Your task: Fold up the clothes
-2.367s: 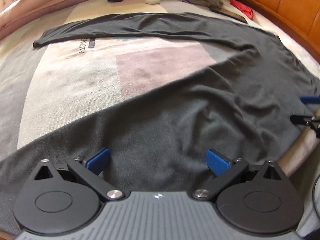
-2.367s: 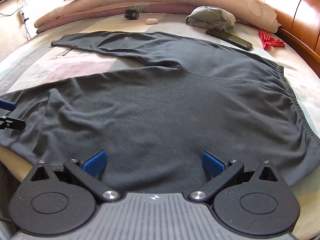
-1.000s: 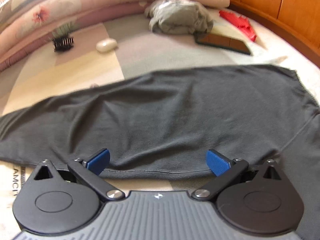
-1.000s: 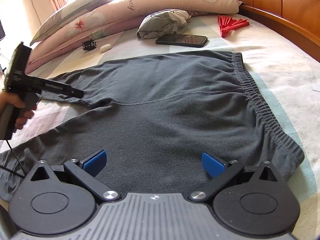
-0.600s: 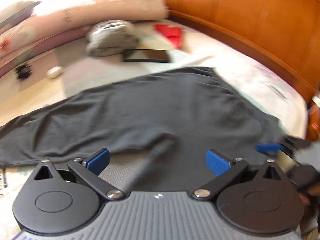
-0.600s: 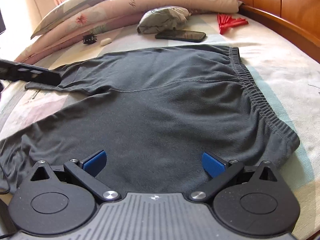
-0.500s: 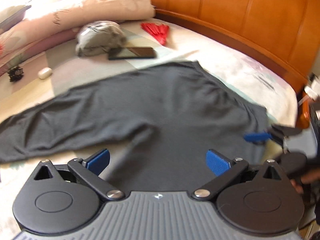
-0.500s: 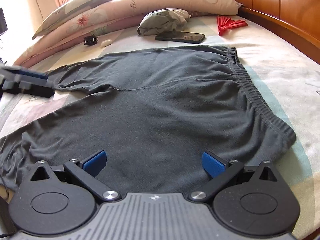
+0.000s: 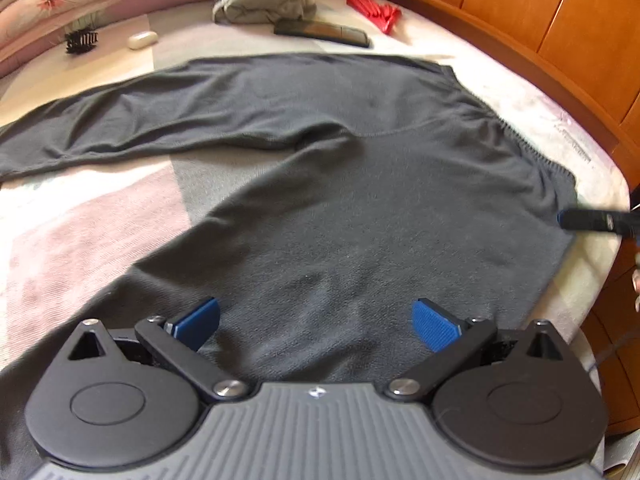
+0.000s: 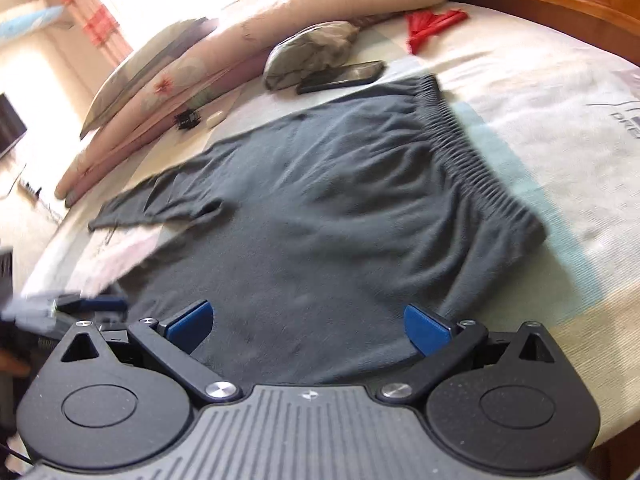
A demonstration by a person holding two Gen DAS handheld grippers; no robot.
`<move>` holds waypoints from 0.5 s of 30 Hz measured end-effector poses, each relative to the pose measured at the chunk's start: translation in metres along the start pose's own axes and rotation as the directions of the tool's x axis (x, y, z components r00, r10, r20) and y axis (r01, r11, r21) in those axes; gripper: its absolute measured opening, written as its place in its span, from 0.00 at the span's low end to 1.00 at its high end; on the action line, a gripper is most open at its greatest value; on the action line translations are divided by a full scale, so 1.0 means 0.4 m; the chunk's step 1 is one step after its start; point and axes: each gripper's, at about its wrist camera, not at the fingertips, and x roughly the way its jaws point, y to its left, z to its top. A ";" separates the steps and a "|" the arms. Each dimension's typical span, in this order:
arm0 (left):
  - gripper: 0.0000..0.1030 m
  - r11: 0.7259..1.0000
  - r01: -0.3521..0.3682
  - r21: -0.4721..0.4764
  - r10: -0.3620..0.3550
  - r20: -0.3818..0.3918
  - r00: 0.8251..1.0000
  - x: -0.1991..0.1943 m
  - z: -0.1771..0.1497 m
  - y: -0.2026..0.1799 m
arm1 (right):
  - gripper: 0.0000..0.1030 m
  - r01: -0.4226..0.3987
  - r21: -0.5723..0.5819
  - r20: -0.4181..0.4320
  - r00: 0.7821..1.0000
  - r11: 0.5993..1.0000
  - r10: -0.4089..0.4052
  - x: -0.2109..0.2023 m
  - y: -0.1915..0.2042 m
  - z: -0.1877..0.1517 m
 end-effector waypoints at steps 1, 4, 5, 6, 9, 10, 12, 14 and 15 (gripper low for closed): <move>0.99 1.000 -0.008 0.004 0.008 0.010 1.000 -0.005 0.000 -0.004 | 1.00 0.001 -0.007 0.013 1.000 1.000 0.000 -0.003 -0.006 0.020; 0.99 0.999 -0.029 0.023 0.028 0.035 0.999 -0.014 0.002 -0.022 | 1.00 -0.005 -0.008 0.033 0.999 1.000 0.005 0.005 -0.027 0.091; 0.99 0.999 -0.025 0.029 0.024 0.039 0.999 -0.013 0.003 -0.027 | 1.00 -0.014 -0.007 0.040 0.999 1.000 0.014 0.012 -0.034 0.115; 0.99 0.999 -0.017 0.034 0.015 0.041 0.999 -0.011 0.004 -0.032 | 1.00 -0.023 -0.006 0.047 0.999 1.000 0.023 0.019 -0.040 0.140; 0.99 0.999 -0.010 0.041 0.009 0.034 0.999 0.002 0.009 -0.041 | 1.00 -0.042 -0.021 0.067 0.997 0.999 0.043 0.054 -0.054 0.211; 0.99 0.999 -0.013 0.046 0.011 0.031 0.999 0.007 0.010 -0.043 | 1.00 -0.057 -0.015 0.062 0.996 0.998 0.058 0.072 -0.057 0.232; 0.99 0.998 -0.023 0.057 0.021 0.025 0.999 0.015 0.012 -0.045 | 1.00 -0.076 -0.009 0.031 0.997 0.997 0.076 0.121 -0.053 0.262; 0.99 0.998 -0.031 0.063 0.030 0.018 0.999 0.023 0.012 -0.044 | 1.00 -0.093 -0.014 0.002 0.996 0.996 0.093 0.172 -0.041 0.286; 0.99 0.998 -0.032 0.061 0.031 0.013 0.999 0.027 0.013 -0.041 | 1.00 -0.107 -0.027 -0.014 0.994 0.994 0.107 0.200 -0.028 0.292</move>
